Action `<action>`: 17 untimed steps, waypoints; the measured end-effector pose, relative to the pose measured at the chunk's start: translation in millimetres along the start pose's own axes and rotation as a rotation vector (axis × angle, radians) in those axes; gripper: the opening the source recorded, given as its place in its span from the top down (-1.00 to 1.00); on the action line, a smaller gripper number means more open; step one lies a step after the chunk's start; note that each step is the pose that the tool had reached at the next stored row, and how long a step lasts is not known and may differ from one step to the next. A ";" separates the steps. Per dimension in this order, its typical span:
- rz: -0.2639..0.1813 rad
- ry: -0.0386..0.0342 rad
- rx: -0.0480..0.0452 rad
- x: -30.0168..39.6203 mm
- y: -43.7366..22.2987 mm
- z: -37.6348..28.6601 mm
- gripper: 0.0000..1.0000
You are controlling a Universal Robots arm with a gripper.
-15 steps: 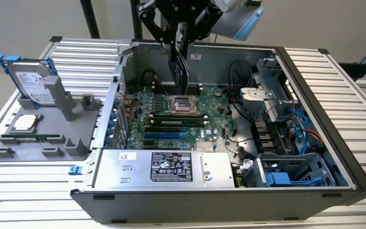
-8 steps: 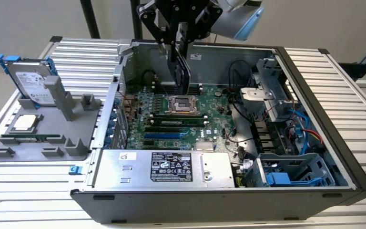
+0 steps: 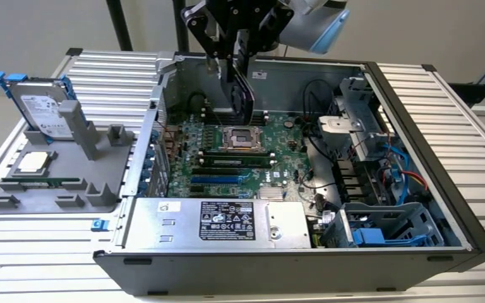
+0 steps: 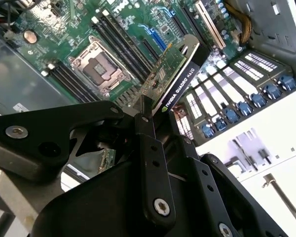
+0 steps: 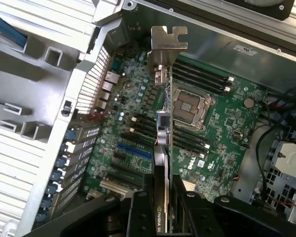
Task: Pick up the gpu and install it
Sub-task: 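Insert the gpu into the slot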
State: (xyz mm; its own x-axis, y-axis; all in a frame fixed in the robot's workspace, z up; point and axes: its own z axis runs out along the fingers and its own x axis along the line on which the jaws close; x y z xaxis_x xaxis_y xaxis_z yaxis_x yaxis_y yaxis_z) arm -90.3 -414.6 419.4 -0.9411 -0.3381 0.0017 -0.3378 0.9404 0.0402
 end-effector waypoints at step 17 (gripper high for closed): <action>-0.109 0.0044 0.0002 0.0 0.0 0.0 1.00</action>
State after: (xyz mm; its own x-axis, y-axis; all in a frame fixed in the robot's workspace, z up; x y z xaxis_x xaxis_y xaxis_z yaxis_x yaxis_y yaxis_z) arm -90.3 -414.6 419.4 -0.8989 -0.4382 0.0017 -0.4378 0.8982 0.0401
